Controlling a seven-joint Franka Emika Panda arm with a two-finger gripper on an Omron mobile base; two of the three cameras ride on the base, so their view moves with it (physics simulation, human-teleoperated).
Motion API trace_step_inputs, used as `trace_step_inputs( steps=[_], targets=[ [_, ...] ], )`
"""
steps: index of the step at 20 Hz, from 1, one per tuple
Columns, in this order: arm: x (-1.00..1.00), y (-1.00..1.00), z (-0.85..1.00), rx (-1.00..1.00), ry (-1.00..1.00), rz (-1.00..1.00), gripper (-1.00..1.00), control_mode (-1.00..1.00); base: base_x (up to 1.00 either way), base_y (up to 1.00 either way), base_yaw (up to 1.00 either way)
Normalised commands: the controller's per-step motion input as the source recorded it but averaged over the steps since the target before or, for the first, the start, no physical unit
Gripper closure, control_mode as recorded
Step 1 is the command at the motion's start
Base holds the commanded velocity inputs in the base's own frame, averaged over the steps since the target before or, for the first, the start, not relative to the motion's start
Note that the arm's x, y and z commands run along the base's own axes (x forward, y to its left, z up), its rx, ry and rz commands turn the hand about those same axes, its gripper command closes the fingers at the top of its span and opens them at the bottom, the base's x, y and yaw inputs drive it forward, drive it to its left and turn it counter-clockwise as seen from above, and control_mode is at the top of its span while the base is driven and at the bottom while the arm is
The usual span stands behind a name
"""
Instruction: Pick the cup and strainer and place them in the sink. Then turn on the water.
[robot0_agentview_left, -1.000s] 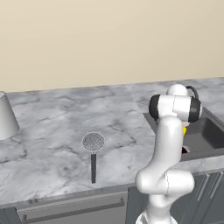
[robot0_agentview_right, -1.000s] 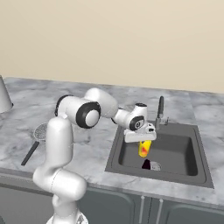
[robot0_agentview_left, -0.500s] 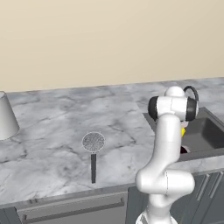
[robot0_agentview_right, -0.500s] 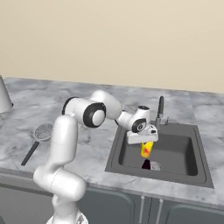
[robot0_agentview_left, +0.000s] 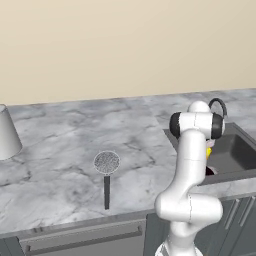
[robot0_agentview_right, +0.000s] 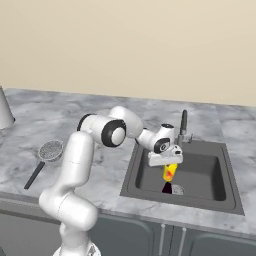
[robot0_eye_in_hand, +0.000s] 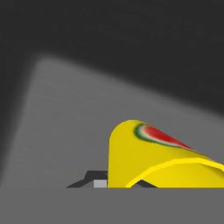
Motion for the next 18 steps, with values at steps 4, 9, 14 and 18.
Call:
trace_step_inputs(
  steps=[4, 9, 14, 18],
  targets=[
    [0.07, -0.01, -0.33, 0.0, 0.0, 0.0, 1.0, -1.0, 0.0, 0.0, 0.0],
    [0.05, 0.0, -0.3, 0.0, 0.0, 0.0, 1.0, -1.0, 0.0, 0.0, 0.0],
    [0.05, 0.0, -0.26, 0.0, 0.0, 0.0, 1.0, -1.0, 0.0, 0.0, 0.0],
    [0.01, 0.0, -0.13, 0.0, 0.0, 0.0, 1.0, -1.0, 0.0, 0.0, 0.0]
  ],
)
